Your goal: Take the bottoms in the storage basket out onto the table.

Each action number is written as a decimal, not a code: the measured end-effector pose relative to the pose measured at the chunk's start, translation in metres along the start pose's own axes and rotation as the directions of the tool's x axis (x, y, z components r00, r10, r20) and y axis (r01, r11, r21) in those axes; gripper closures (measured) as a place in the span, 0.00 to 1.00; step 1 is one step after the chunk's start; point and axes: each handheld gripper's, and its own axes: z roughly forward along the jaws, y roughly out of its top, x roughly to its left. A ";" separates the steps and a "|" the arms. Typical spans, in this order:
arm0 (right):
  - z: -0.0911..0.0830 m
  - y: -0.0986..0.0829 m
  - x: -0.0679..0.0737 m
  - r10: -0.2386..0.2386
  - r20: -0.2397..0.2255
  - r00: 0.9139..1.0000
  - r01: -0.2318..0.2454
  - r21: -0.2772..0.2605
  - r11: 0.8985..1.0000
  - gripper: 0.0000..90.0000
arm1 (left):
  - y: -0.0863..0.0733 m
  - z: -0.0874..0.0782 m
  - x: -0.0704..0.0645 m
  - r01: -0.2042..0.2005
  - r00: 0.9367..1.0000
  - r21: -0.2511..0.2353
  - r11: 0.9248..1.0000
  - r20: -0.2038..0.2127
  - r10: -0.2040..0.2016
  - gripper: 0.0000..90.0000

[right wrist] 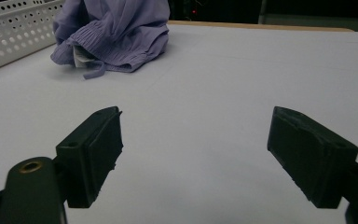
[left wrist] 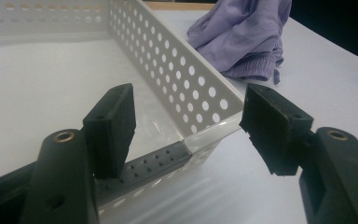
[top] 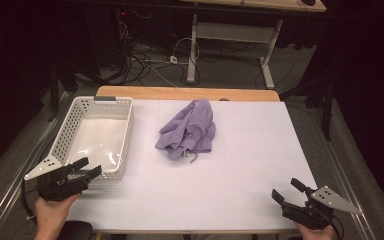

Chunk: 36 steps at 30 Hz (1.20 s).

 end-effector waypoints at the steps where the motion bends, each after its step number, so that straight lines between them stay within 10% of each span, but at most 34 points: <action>1: 0.000 0.000 0.000 0.001 0.000 1.000 -0.001 0.000 1.000 0.21 | 0.000 0.000 0.000 0.003 1.000 -0.001 1.000 0.000 -0.003 0.38; 36: -0.001 0.000 0.000 0.004 0.003 1.000 -0.004 -0.007 1.000 0.21 | -0.015 -0.001 -0.005 0.005 1.000 -0.051 0.999 0.008 -0.004 0.38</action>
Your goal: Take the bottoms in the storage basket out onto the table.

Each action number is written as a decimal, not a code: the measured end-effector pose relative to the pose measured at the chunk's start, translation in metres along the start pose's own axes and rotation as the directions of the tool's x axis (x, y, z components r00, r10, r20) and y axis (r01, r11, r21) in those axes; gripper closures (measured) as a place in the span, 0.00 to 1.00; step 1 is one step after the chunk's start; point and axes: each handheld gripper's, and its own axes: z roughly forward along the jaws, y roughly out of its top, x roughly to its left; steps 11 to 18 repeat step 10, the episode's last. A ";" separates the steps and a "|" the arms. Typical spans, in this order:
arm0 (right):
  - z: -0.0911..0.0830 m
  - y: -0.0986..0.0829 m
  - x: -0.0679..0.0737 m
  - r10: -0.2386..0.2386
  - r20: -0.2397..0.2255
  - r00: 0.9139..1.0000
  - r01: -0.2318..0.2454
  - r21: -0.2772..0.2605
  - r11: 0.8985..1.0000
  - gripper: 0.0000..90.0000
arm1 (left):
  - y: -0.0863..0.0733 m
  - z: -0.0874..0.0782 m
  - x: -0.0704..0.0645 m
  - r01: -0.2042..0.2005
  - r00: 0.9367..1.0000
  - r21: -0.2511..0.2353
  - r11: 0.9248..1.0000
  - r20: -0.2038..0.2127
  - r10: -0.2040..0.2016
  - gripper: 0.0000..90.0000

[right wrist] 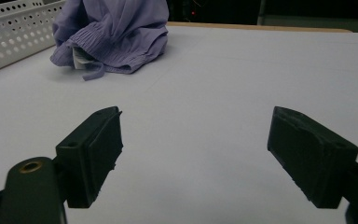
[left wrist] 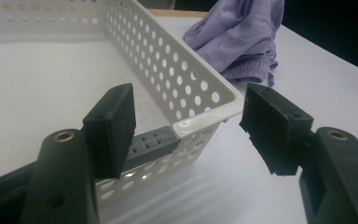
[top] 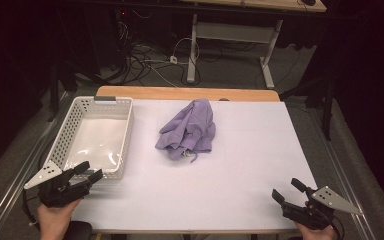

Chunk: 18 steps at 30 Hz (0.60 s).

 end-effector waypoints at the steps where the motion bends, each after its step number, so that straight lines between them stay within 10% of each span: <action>1: 0.000 0.000 0.000 -0.001 0.000 1.000 0.001 0.000 1.000 0.21 | 0.000 0.000 0.000 0.000 1.000 0.000 1.000 0.001 0.000 0.38; 18: 0.001 0.000 0.000 0.002 -0.002 1.000 -0.002 0.004 1.000 0.21 | 0.001 0.000 -0.001 -0.004 1.000 0.002 1.000 0.006 0.004 0.38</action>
